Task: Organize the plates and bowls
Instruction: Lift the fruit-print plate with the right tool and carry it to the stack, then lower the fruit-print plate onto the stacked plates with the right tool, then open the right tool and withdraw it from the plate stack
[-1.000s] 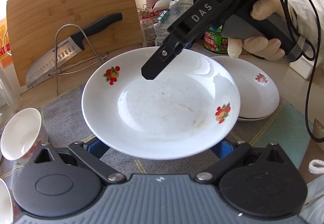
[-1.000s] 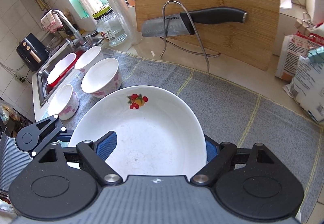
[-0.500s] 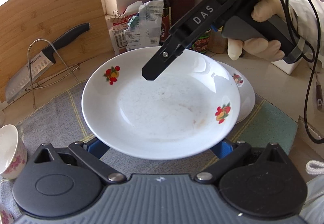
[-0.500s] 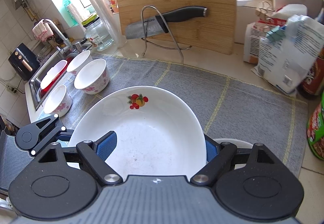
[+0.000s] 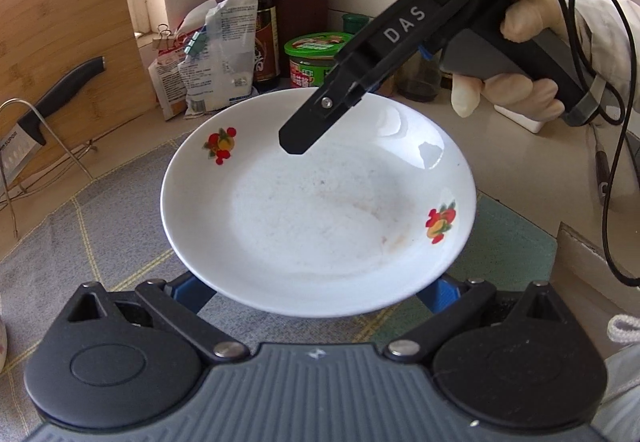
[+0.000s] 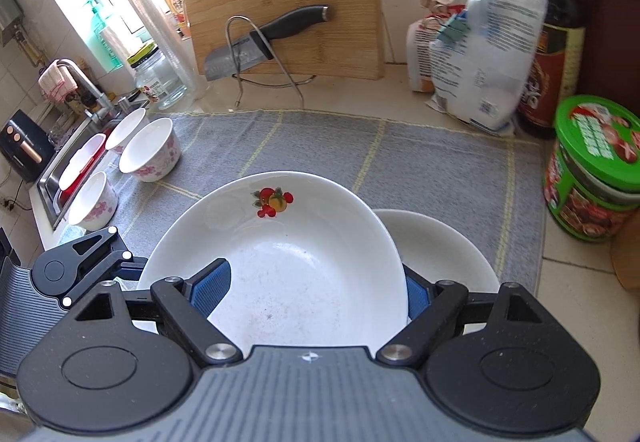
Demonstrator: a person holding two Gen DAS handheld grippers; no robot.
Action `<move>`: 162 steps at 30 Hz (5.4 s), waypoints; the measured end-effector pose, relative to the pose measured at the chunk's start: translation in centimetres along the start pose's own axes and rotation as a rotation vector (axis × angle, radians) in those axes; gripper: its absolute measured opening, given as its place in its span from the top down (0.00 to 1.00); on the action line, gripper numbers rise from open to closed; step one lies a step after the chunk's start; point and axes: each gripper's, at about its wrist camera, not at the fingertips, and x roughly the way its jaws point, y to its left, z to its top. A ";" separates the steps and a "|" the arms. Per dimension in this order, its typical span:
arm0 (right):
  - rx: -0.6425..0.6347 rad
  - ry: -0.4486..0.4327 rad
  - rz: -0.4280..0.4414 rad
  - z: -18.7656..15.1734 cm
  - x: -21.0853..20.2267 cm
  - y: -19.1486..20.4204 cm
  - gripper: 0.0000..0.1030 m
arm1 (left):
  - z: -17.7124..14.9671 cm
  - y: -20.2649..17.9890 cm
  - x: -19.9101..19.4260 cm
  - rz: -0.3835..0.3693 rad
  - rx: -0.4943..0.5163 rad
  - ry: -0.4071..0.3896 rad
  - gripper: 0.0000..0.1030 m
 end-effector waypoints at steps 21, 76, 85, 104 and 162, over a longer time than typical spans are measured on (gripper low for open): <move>0.060 0.015 -0.047 -1.7 0.3 -2.0 0.12 | 0.4 -0.2 1.8 -0.047 0.035 0.035 0.01; 0.172 0.063 -0.136 -3.9 -0.4 -3.2 0.12 | 1.6 0.1 4.2 -0.088 0.124 0.071 0.01; 0.185 0.064 -0.141 -4.2 -0.8 -3.1 0.12 | 1.7 0.0 4.3 -0.092 0.123 0.078 0.01; 0.190 0.068 -0.182 -4.8 -1.7 -2.2 0.12 | 2.0 0.3 4.5 -0.111 0.109 0.089 0.01; 0.185 0.171 -0.464 -4.6 -0.3 2.0 0.08 | 1.9 2.6 4.7 -0.236 0.057 0.059 0.01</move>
